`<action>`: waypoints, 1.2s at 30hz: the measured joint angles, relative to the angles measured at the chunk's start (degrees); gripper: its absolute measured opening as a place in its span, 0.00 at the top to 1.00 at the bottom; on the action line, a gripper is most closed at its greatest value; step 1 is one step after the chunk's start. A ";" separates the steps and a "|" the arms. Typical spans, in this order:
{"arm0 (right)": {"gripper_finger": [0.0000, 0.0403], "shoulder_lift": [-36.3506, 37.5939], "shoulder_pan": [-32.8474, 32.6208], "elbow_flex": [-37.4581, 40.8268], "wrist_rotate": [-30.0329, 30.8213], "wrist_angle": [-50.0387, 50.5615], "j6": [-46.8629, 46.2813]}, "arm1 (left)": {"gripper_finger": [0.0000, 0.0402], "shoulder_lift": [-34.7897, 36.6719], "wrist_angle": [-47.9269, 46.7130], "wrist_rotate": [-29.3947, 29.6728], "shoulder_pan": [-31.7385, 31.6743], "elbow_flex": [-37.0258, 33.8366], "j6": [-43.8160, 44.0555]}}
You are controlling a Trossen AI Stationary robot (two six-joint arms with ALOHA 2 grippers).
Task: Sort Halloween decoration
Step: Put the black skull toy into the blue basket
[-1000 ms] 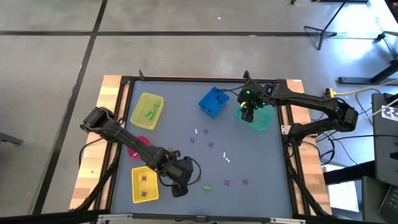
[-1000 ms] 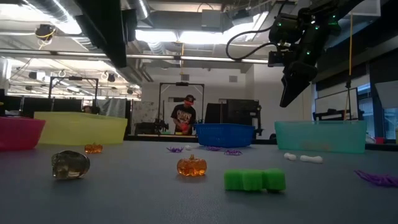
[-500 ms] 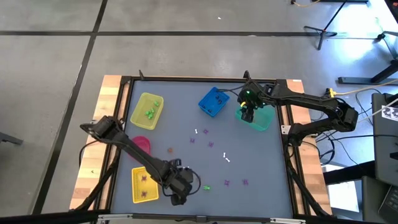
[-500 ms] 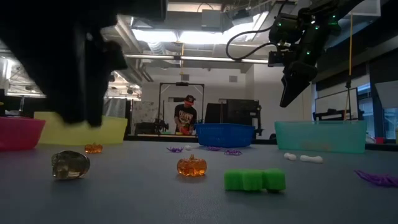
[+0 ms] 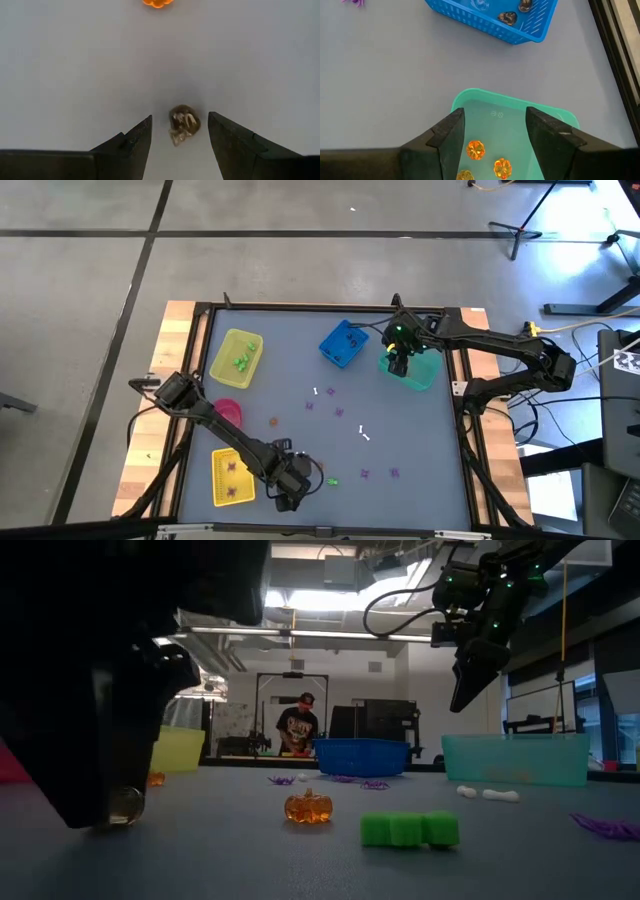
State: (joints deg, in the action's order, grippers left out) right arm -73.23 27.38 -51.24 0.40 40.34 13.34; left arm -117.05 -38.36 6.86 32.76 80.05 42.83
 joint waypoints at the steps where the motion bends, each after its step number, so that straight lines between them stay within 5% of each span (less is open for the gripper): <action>1: 0.48 0.00 0.00 0.00 0.00 0.00 -0.02 | 0.56 0.00 0.01 0.03 -0.01 0.00 0.00; 23: 0.48 0.00 0.01 0.00 0.00 0.01 -0.02 | 0.57 0.17 1.52 0.04 -0.01 -2.01 0.08; 36: 0.48 0.00 0.02 0.00 0.00 0.00 0.00 | 0.75 0.15 2.20 -0.35 0.01 -2.05 0.09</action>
State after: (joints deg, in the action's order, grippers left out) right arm -73.23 27.39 -51.24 0.40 40.34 13.34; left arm -116.90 -36.16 6.51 32.77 78.00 42.92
